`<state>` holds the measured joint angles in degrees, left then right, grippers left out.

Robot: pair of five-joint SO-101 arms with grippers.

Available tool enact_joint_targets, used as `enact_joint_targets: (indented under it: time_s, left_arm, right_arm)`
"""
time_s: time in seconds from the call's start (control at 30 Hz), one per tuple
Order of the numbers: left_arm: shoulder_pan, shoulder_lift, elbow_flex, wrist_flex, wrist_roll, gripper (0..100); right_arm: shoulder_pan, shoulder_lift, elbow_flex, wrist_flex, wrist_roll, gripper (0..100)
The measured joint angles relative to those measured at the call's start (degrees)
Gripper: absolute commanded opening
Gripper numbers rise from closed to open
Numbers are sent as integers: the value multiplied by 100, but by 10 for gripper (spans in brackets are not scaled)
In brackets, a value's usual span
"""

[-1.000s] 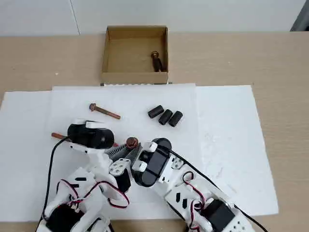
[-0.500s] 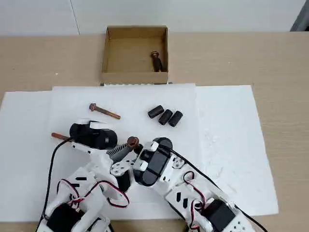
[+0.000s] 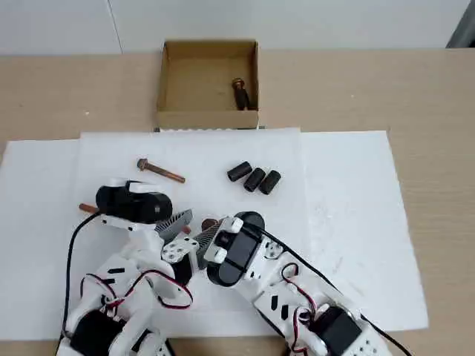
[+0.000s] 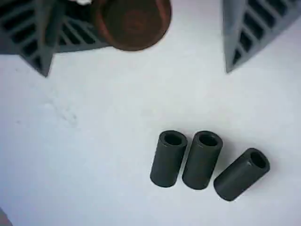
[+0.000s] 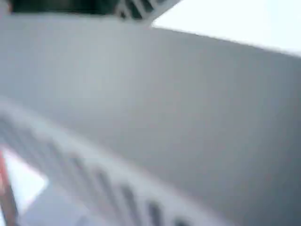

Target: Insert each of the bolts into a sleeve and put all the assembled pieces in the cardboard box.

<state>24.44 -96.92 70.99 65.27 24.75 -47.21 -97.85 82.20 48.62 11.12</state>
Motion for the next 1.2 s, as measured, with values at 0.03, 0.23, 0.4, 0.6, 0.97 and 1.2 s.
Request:
enact_joint_targets:
  time_s: [0.03,0.23,0.4,0.6,0.97,1.2]
  left_arm:
    - [0,-9,-79,0,0,224]
    - [0,-79,-501,0,-18,32]
    - [-79,-88,-563,0,-422,5]
    - [-1389,-70,-422,-334,-1389,6]
    - [-2919,-26,1486,-510,-2312,6]
    - [-2927,-26,1960,-510,-2321,6]
  right_arm:
    - [0,0,0,0,0,3]
    - [220,9,9,0,0,3]
    - [765,9,9,0,0,3]
    - [1758,18,9,79,-598,3]
    - [2796,193,-484,1187,-1635,3]
    - [2804,2365,-2453,1301,-1679,3]
